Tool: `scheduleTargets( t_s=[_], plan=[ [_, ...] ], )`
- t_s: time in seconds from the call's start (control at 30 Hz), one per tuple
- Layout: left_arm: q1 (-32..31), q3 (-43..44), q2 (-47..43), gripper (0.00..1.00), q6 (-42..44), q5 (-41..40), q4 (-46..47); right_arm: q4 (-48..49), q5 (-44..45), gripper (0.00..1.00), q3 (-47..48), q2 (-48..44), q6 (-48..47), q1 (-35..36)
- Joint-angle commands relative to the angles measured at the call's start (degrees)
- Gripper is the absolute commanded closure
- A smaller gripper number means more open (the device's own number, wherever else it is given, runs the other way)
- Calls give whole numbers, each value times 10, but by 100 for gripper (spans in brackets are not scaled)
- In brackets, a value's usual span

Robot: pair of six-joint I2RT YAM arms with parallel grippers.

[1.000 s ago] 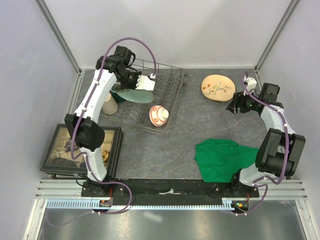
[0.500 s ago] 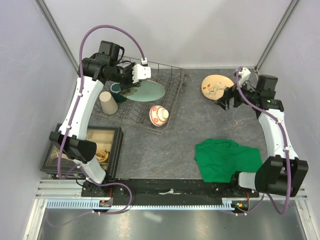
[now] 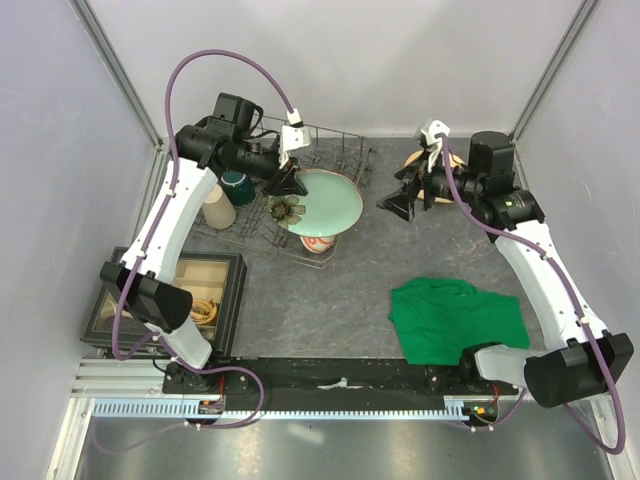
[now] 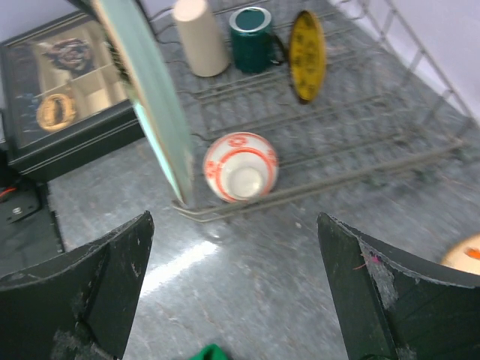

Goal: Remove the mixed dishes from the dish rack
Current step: Pick up the plate from the dish rack.

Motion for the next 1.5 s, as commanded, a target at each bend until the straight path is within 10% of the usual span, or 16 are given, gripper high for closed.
scheduleTargets(
  t_s=[0.0,0.5,1.03,1.47],
  plan=[
    [-8,4,-41,98,-69,74,74,21,-18,2,30,12,25,46],
    [-27,-48,-58,98,-92,117,91,32,30,4,45,73,19,147],
    [-42,-94,-73,98,-90,130,94,22,33,94,40,82,-1,166],
    [-34,-86,-115,41,-106,91,146,15,94,100,10,63,-26,164]
  ],
)
